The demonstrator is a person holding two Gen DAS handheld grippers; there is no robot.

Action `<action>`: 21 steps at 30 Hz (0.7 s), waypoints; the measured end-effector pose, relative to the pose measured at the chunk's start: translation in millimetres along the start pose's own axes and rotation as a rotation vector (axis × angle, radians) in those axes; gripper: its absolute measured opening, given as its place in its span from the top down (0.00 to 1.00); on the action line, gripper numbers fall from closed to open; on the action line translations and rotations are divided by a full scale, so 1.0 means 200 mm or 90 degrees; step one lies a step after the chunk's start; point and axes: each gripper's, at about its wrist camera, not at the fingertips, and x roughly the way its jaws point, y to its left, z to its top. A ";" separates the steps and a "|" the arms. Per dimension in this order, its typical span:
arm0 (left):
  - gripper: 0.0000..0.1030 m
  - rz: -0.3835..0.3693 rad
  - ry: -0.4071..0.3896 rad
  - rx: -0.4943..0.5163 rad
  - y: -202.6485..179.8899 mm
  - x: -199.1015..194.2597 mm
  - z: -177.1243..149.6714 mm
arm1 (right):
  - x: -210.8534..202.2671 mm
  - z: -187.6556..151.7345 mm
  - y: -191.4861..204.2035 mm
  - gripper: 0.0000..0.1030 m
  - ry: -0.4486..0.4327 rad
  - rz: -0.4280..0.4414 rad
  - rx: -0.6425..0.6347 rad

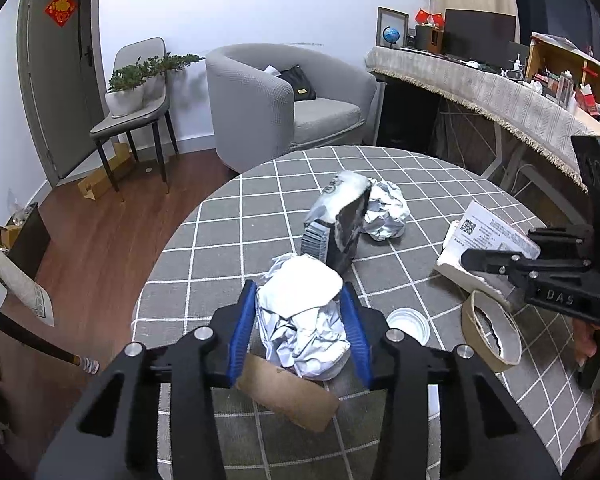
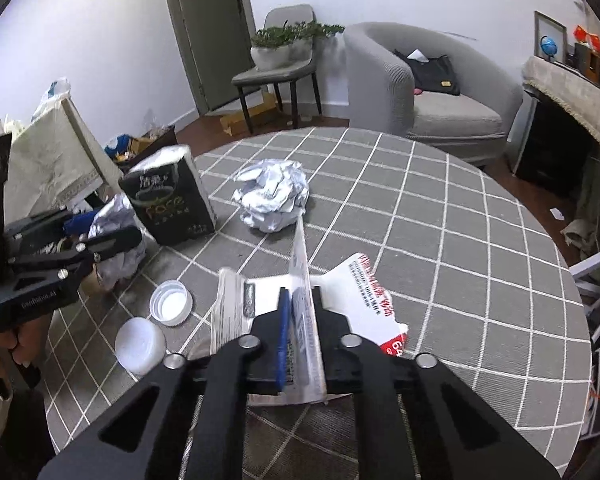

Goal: Collect trash
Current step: 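Return to the table and grasp the crumpled foil with the left gripper while the right grasps the paper box, then lift the foil and paper box and carry them toward the bin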

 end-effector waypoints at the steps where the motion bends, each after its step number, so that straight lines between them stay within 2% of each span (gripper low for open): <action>1: 0.57 0.000 0.000 0.000 0.00 0.00 0.00 | 0.01 0.00 0.01 0.93 0.004 -0.002 -0.005; 4: 0.58 0.004 -0.006 -0.002 0.01 -0.01 0.00 | 0.02 0.00 0.02 0.94 0.015 -0.009 -0.014; 8: 0.58 -0.003 -0.028 -0.014 0.03 -0.06 0.00 | 0.00 0.00 0.03 0.99 -0.004 -0.021 -0.008; 14: 0.58 -0.023 -0.077 -0.027 0.03 -0.15 0.02 | -0.06 0.02 0.01 0.99 -0.030 -0.034 0.003; 21: 0.58 -0.040 -0.099 -0.051 0.05 -0.24 0.01 | -0.14 0.01 0.04 0.99 -0.055 -0.037 0.012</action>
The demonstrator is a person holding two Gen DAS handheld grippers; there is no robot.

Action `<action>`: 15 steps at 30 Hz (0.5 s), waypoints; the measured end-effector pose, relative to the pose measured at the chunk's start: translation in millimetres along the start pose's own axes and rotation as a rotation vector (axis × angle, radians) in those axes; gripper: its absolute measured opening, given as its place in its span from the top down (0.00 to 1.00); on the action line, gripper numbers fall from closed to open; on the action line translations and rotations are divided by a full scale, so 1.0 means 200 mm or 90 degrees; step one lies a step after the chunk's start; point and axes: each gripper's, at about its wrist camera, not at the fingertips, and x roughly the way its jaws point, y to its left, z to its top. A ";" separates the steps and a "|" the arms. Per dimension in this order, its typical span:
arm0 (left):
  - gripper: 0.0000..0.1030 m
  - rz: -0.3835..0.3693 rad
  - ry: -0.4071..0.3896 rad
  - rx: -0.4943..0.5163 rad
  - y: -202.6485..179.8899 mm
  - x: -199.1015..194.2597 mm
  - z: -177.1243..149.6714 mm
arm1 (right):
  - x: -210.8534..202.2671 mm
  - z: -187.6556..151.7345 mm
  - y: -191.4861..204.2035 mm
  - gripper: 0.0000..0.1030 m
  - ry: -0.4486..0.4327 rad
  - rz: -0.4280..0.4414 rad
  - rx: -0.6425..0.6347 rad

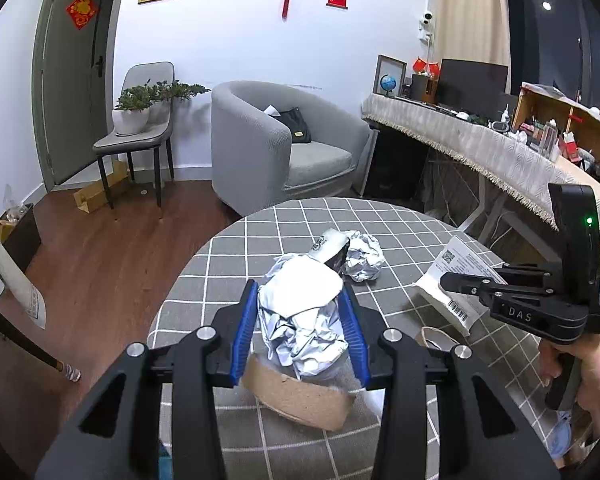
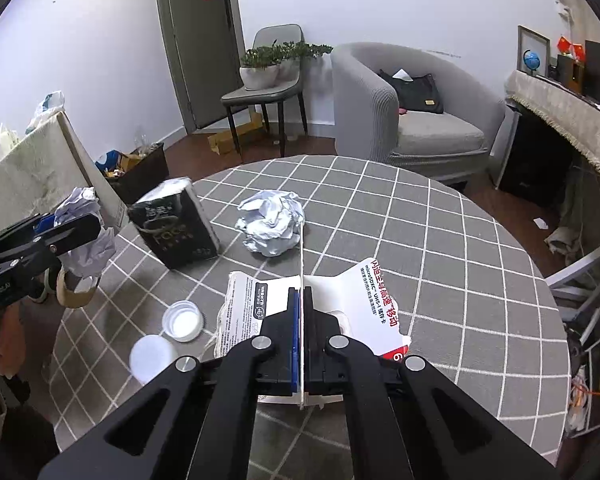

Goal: Collect trash
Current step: 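Lift the foil and paper box and carry them toward the bin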

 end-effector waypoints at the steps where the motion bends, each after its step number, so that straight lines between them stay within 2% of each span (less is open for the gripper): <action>1: 0.58 0.000 -0.002 -0.001 0.00 -0.01 0.00 | -0.01 0.00 0.01 0.99 -0.004 -0.001 0.000; 8: 0.58 0.005 -0.008 -0.004 0.00 -0.12 -0.04 | -0.13 -0.04 0.08 0.99 -0.042 0.001 0.002; 15: 0.58 0.014 -0.002 -0.002 0.01 -0.21 -0.11 | -0.20 -0.09 0.17 0.99 -0.053 0.016 -0.001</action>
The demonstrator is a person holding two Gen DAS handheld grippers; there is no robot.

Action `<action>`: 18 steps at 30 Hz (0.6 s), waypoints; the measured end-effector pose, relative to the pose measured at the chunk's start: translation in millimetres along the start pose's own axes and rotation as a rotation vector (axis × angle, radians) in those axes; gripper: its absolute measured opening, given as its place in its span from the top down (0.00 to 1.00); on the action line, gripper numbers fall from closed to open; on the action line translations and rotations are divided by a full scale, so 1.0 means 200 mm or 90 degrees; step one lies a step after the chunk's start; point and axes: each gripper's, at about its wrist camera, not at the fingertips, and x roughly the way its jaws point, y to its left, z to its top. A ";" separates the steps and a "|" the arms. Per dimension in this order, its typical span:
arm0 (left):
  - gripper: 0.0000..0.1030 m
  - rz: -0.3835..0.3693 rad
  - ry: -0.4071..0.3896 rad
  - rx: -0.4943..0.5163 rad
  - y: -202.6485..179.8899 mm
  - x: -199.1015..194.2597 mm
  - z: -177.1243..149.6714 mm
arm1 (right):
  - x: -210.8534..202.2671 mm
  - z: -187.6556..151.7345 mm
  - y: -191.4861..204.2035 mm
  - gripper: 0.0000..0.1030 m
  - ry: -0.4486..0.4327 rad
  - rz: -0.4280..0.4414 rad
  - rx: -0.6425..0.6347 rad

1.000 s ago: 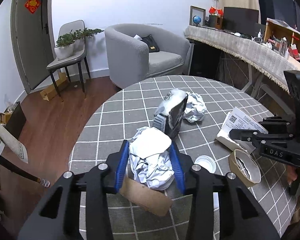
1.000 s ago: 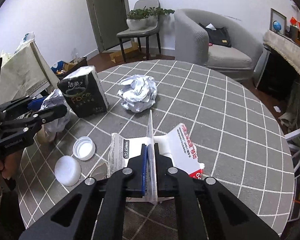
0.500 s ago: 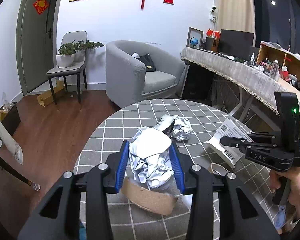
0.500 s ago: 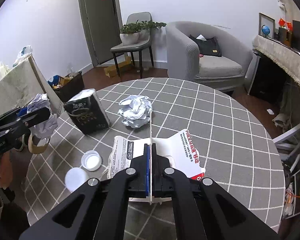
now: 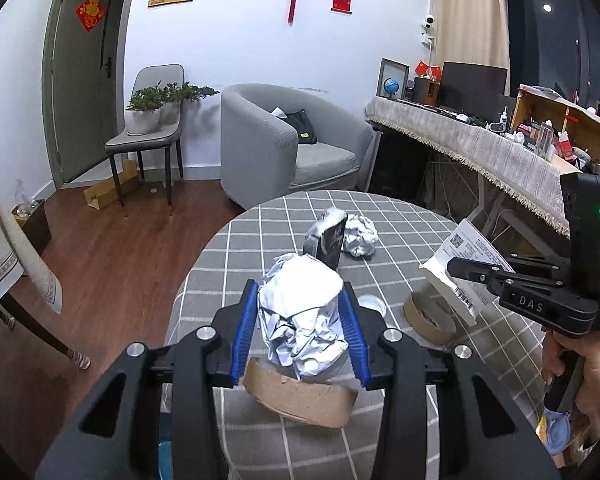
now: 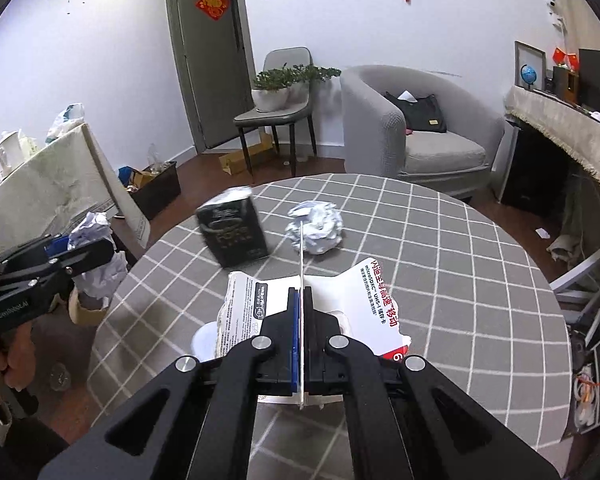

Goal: Collect trash
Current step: 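Lift the foil and paper box and carry them toward the bin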

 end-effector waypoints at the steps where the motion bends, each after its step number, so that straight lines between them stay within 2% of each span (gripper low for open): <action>1: 0.58 0.001 0.001 0.000 0.00 -0.01 -0.01 | -0.01 -0.01 0.02 0.99 -0.001 0.003 -0.001; 8: 0.58 0.018 0.001 -0.008 0.02 -0.12 -0.09 | -0.06 -0.07 0.15 0.99 0.000 0.019 -0.010; 18: 0.58 0.016 -0.001 -0.028 0.08 -0.23 -0.15 | -0.10 -0.14 0.30 0.99 0.003 0.035 -0.019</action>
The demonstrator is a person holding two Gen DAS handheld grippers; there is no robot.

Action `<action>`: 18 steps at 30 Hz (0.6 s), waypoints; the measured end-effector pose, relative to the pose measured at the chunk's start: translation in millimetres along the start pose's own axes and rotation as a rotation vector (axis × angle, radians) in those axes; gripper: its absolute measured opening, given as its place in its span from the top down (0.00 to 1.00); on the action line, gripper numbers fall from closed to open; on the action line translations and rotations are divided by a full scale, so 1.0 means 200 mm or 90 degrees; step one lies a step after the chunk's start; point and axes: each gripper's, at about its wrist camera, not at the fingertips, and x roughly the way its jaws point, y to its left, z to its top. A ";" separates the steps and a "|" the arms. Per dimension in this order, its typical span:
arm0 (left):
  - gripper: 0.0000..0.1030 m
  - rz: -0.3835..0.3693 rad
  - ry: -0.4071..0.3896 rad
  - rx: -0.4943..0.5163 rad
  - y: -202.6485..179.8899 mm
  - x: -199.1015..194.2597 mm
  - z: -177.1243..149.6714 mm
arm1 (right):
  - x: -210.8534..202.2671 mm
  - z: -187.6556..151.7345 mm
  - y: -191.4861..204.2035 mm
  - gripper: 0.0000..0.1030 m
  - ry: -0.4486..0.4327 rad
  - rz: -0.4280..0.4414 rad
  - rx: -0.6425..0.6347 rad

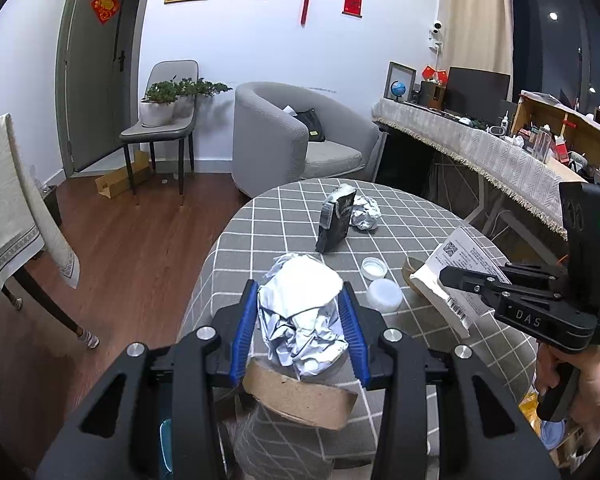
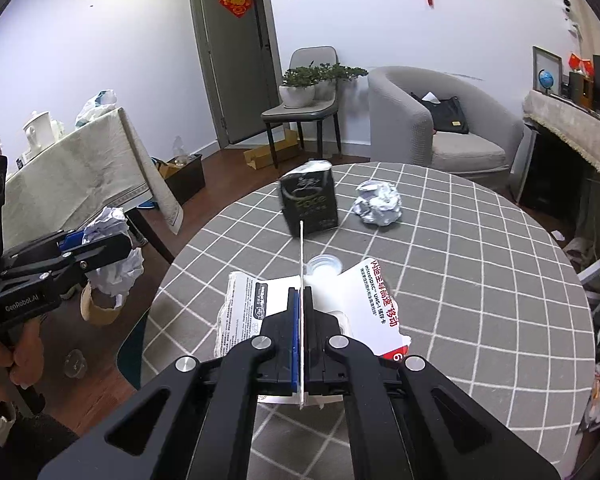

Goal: Collect trash
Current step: 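Lift the foil and paper box and carry them toward the bin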

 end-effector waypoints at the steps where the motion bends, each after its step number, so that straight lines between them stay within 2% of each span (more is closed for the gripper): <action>1: 0.58 0.001 0.001 -0.001 0.01 0.00 0.00 | 0.00 0.00 0.01 0.99 0.000 0.000 0.000; 7: 0.58 -0.005 0.007 -0.020 0.03 0.00 -0.03 | -0.01 -0.02 0.03 0.99 -0.002 0.006 0.013; 11: 0.58 0.006 0.009 -0.009 0.04 -0.02 -0.04 | 0.02 -0.01 0.07 0.99 -0.001 0.017 0.010; 18: 0.58 0.019 0.012 -0.009 0.13 -0.06 -0.06 | 0.07 0.02 0.24 0.99 -0.003 0.049 -0.013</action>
